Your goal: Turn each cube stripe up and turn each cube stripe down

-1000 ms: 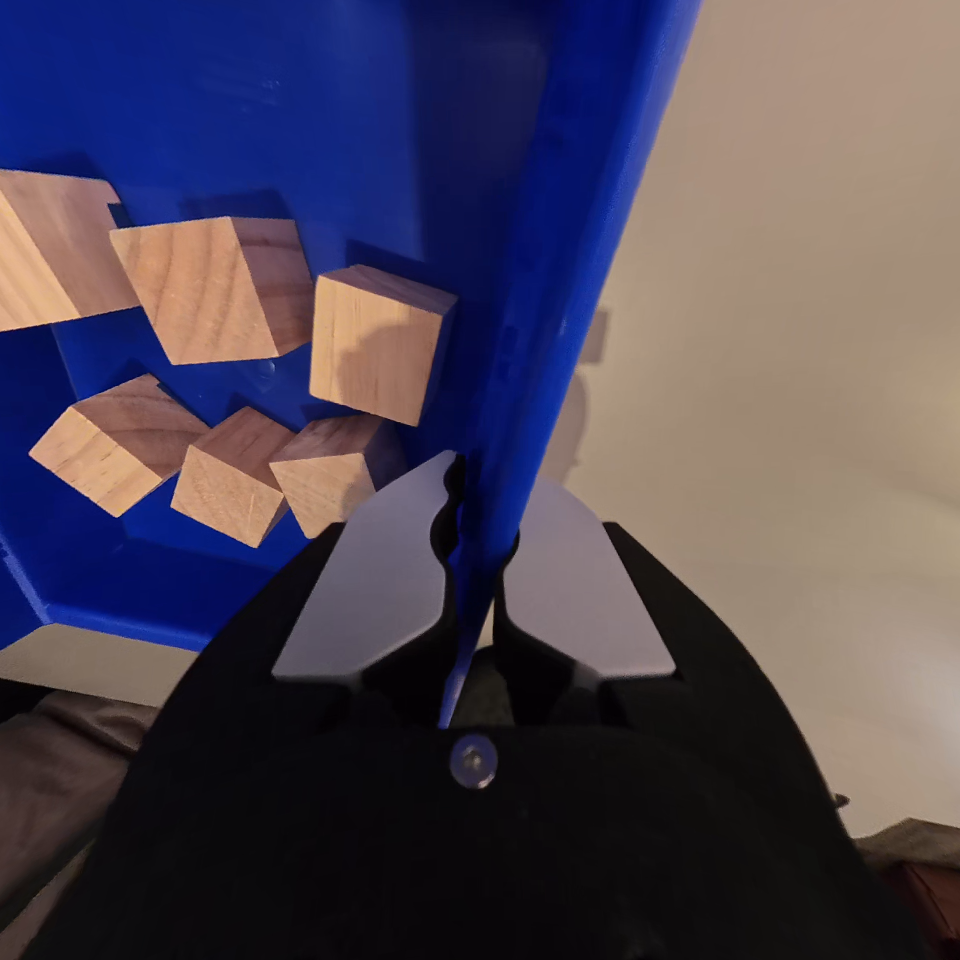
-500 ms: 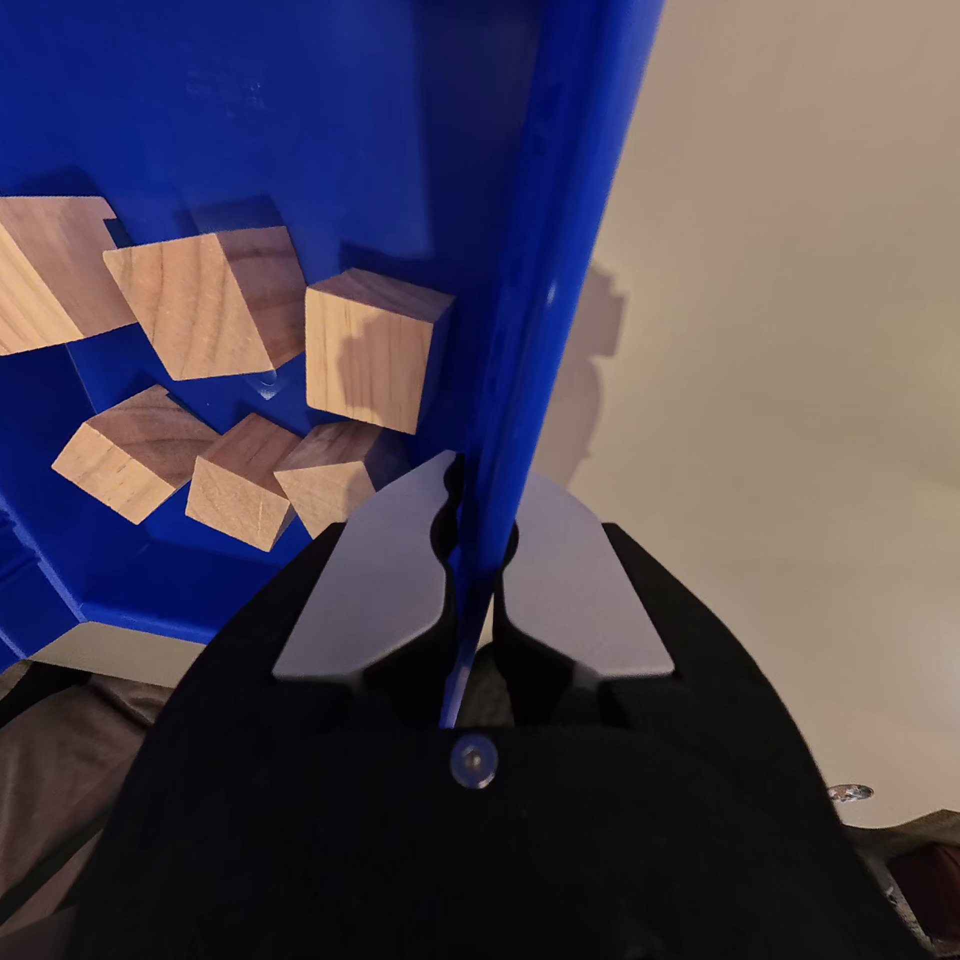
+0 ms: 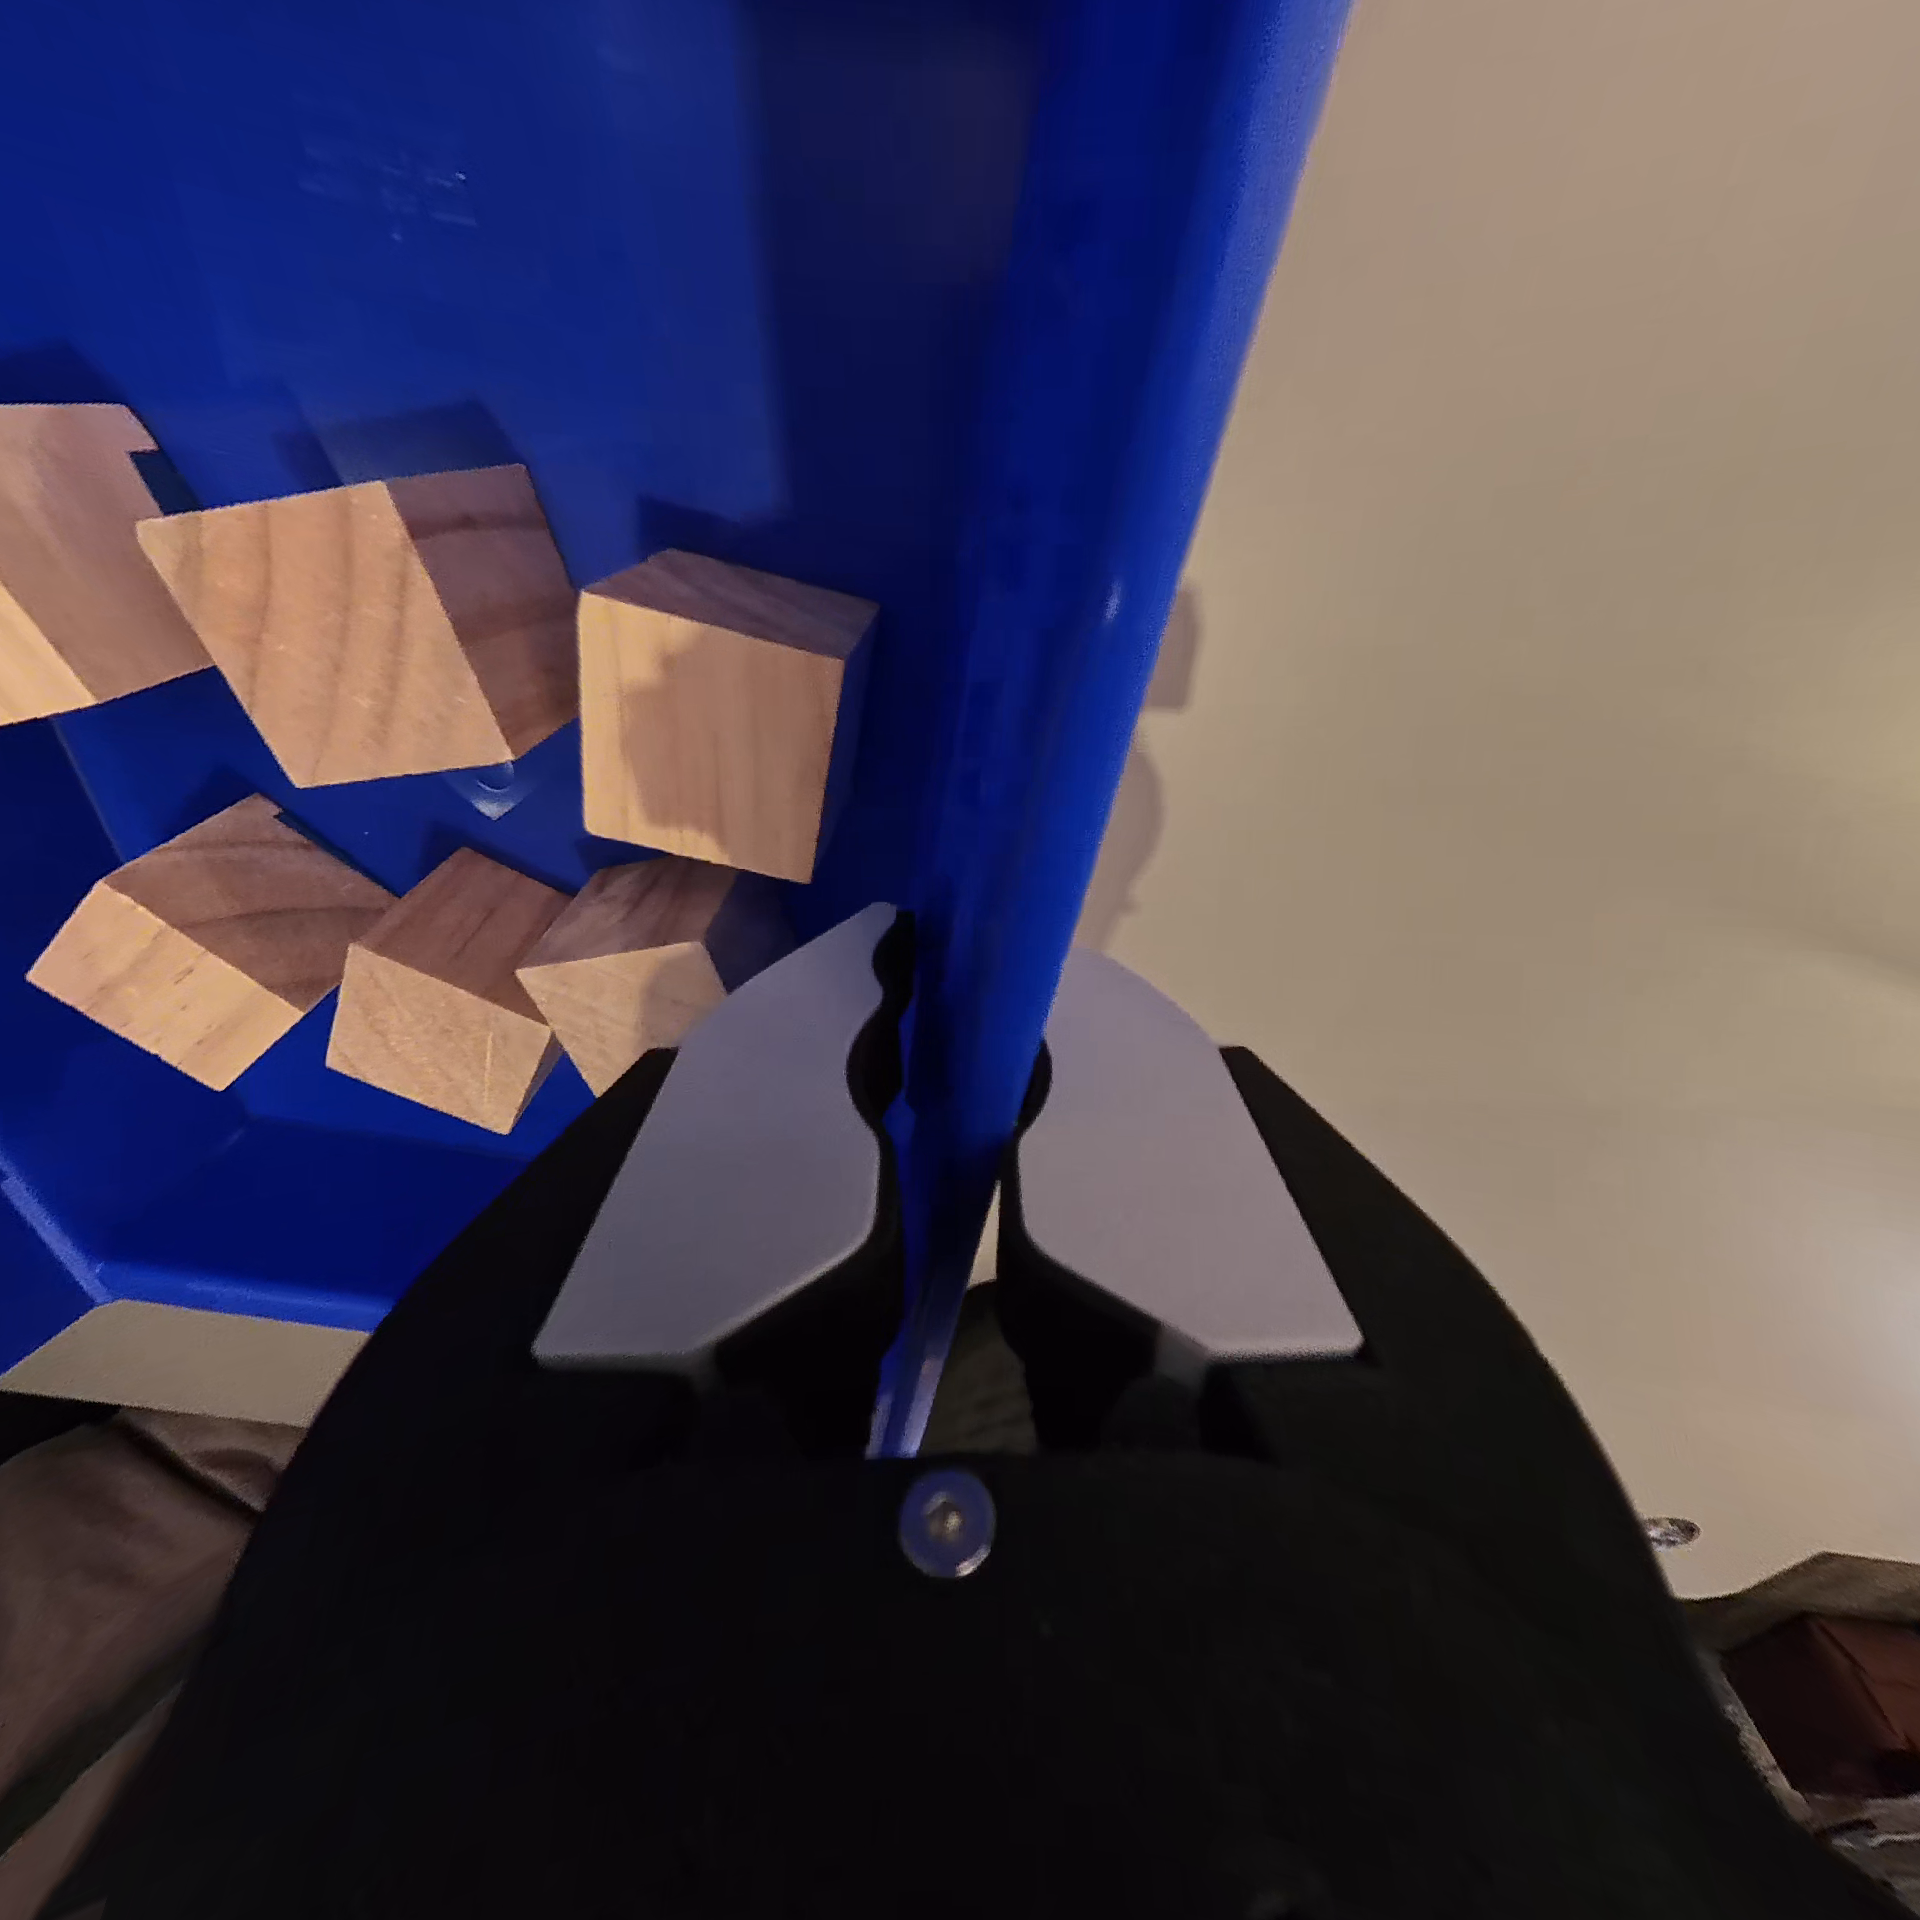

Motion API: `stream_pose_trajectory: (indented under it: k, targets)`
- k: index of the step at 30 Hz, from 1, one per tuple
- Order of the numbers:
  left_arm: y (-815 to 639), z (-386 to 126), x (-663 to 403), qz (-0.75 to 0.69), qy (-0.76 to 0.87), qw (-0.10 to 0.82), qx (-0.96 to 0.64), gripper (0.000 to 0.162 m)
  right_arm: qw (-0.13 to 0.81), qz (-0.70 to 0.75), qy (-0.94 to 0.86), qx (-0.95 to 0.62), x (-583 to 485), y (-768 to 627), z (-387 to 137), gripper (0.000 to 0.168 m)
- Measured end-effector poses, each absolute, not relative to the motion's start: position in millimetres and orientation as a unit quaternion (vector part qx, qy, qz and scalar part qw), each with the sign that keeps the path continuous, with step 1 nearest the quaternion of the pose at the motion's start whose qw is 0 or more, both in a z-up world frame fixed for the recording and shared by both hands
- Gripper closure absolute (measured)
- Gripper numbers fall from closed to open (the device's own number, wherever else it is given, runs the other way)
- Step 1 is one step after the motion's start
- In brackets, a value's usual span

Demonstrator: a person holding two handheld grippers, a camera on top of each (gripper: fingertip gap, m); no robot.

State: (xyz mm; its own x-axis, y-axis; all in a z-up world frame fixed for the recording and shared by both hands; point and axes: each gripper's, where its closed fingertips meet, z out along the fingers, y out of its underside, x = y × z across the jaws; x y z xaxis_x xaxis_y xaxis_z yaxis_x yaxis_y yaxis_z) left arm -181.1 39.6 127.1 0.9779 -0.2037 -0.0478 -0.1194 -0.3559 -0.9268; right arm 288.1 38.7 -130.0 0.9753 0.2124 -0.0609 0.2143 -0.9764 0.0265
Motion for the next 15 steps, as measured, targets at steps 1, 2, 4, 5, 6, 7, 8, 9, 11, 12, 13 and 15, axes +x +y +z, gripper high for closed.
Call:
stream_pose_trajectory:
  k: [1, 2, 4, 5, 6, 7, 8, 9, 11, 12, 13, 15]
  targets:
    - [39, 132, -183, -0.043, 0.094, 0.570, -0.815, 0.120, 0.016, -0.024, 0.107, 0.994, 289, 39, -130, 0.152]
    - [39, 136, -185, -0.047, 0.089, 0.580, -0.808, 0.120, 0.016, -0.019, 0.106, 0.994, 289, 39, -130, 0.151]
    - [38, 141, -191, -0.049, 0.076, 0.593, -0.800, 0.115, 0.016, -0.008, 0.103, 0.995, 291, 39, -131, 0.148]
    - [37, 142, -194, -0.049, 0.073, 0.596, -0.798, 0.115, 0.016, -0.002, 0.101, 0.995, 292, 40, -131, 0.146]
    - [37, 144, -197, -0.048, 0.074, 0.601, -0.794, 0.115, 0.021, 0.002, 0.100, 0.995, 293, 39, -133, 0.145]
    - [37, 146, -200, -0.044, 0.073, 0.607, -0.790, 0.116, 0.023, 0.005, 0.099, 0.995, 293, 39, -135, 0.144]
    - [37, 146, -203, -0.040, 0.070, 0.609, -0.789, 0.116, 0.022, 0.007, 0.098, 0.995, 293, 40, -136, 0.143]
    - [37, 146, -206, -0.037, 0.068, 0.609, -0.789, 0.116, 0.020, 0.009, 0.098, 0.995, 293, 41, -137, 0.143]
    - [37, 145, -209, -0.040, 0.070, 0.608, -0.790, 0.115, 0.014, 0.002, 0.102, 0.995, 292, 42, -138, 0.146]
    - [37, 145, -209, -0.046, 0.072, 0.608, -0.789, 0.114, 0.013, -0.013, 0.100, 0.995, 289, 42, -138, 0.150]
    - [38, 146, -208, -0.054, 0.075, 0.608, -0.788, 0.114, 0.012, -0.040, 0.090, 0.995, 285, 42, -138, 0.157]
    - [38, 148, -209, -0.058, 0.076, 0.612, -0.785, 0.112, 0.011, -0.090, 0.065, 0.994, 282, 41, -138, 0.163]
